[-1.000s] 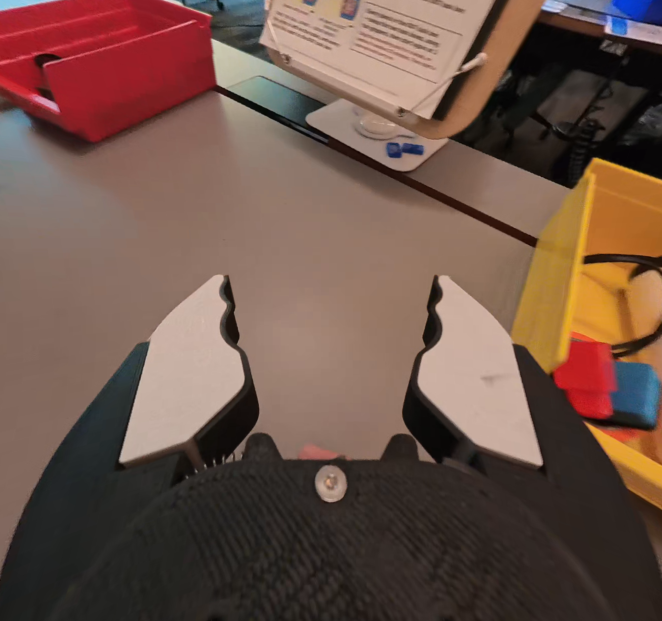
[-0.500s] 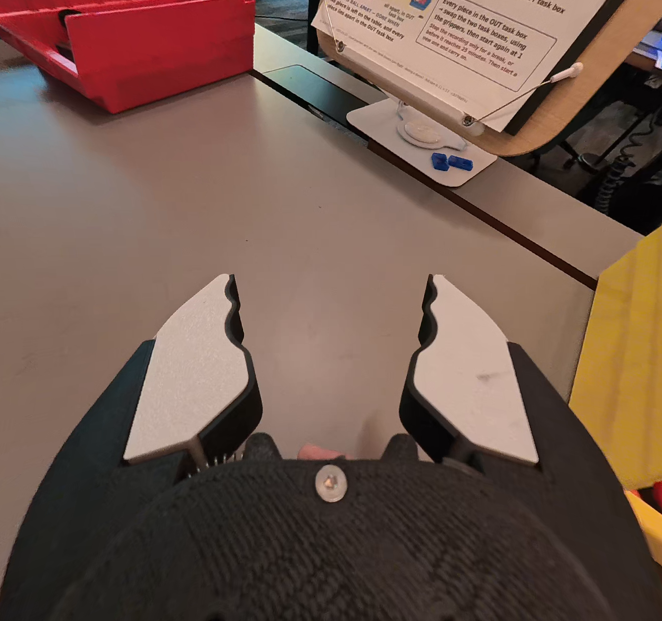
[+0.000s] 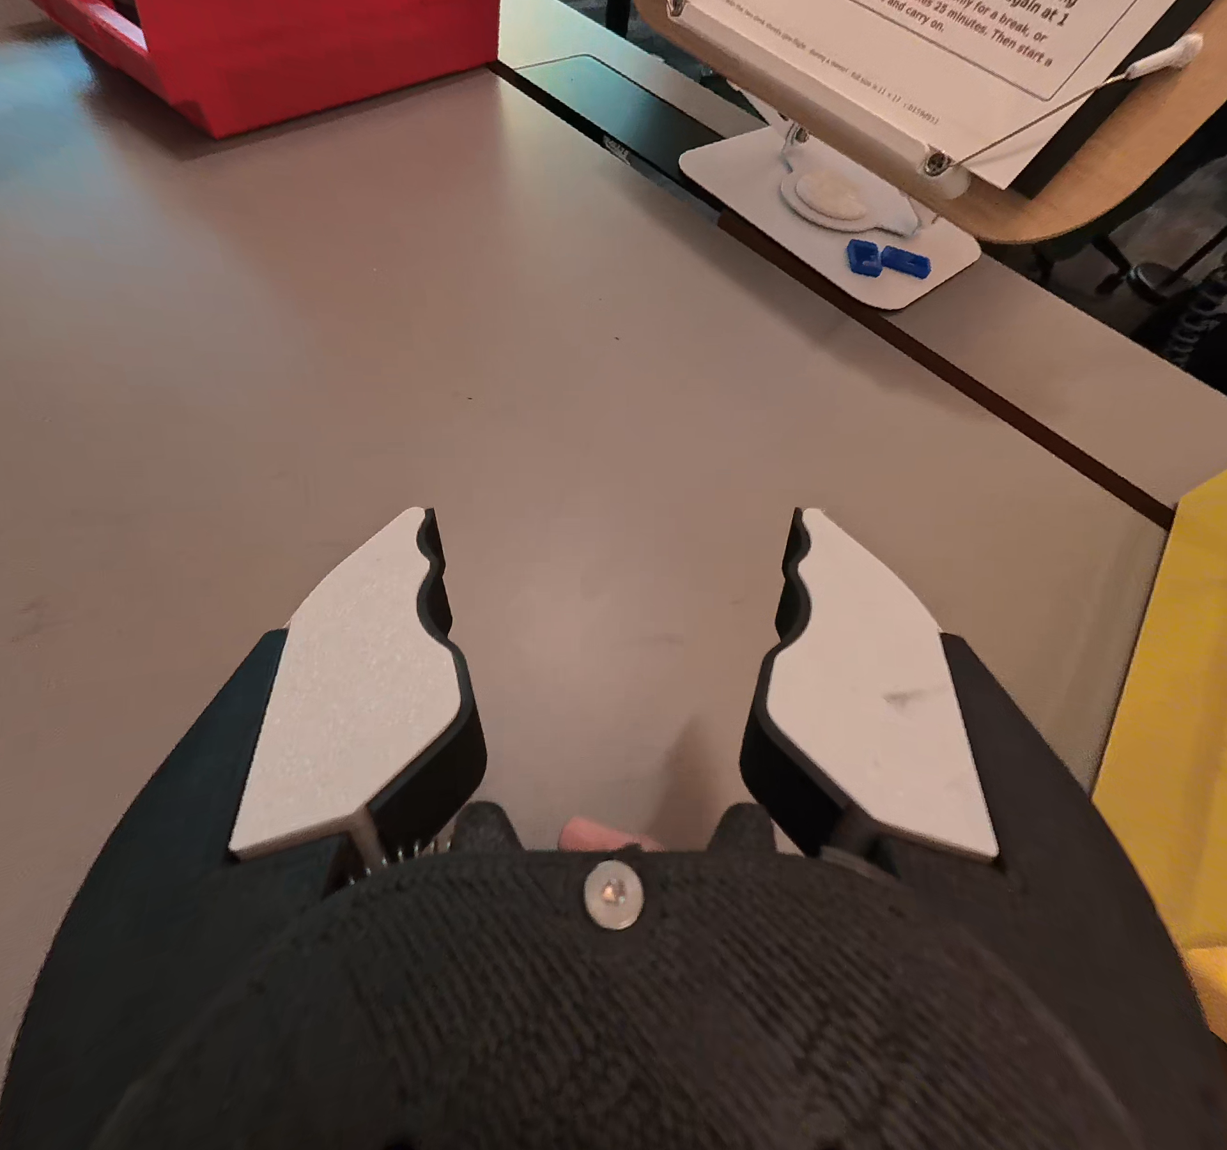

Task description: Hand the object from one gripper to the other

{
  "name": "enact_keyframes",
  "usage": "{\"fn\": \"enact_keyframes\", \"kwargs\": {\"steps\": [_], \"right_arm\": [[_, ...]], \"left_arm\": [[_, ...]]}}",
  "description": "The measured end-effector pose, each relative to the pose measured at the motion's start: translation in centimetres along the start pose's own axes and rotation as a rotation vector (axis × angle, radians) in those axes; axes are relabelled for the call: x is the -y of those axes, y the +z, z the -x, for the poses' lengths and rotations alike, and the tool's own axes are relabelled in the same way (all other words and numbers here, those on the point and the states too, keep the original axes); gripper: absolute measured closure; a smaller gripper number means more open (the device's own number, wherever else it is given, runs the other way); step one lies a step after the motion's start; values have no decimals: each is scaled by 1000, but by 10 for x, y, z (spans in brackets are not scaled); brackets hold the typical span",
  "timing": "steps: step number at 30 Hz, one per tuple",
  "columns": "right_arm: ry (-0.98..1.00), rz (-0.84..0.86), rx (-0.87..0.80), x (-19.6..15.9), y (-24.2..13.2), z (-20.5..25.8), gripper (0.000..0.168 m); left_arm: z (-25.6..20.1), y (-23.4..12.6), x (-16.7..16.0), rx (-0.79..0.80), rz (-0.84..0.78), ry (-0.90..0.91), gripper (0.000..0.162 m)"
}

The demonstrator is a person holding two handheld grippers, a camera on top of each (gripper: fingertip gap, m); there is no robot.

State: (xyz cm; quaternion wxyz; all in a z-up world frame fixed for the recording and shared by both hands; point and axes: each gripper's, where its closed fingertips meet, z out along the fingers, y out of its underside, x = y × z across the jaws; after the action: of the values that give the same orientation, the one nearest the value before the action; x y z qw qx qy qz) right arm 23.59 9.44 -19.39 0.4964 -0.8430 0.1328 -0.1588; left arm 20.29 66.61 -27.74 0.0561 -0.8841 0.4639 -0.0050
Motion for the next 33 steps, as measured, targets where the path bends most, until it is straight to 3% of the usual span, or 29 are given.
{"fn": "enact_keyframes", "kwargs": {"steps": [6,7,8,16,20,26,29,33], "right_arm": [[3,13,0,-7,2,-2,71],[0,12,-7,-7,1,-3,71],[0,7,-14,-6,1,-5,72],[2,-26,-18,4,-6,-4,73],[-14,-56,-13,16,-11,3,73],[-22,-146,6,40,-17,20,73],[-34,-197,-12,56,-17,31,74],[-62,-295,31,86,-17,64,74]], "left_arm": [[-1,8,2,-32,-26,5,95],[-1,7,2,-44,-45,14,99],[1,5,4,-54,-77,26,113],[1,-27,15,-33,-298,184,113],[-10,-83,30,-56,-537,249,114],[-34,-210,27,-195,-981,324,115],[-62,-274,-1,-356,-1140,375,116],[-128,-332,-71,-650,-1230,518,115]]}}
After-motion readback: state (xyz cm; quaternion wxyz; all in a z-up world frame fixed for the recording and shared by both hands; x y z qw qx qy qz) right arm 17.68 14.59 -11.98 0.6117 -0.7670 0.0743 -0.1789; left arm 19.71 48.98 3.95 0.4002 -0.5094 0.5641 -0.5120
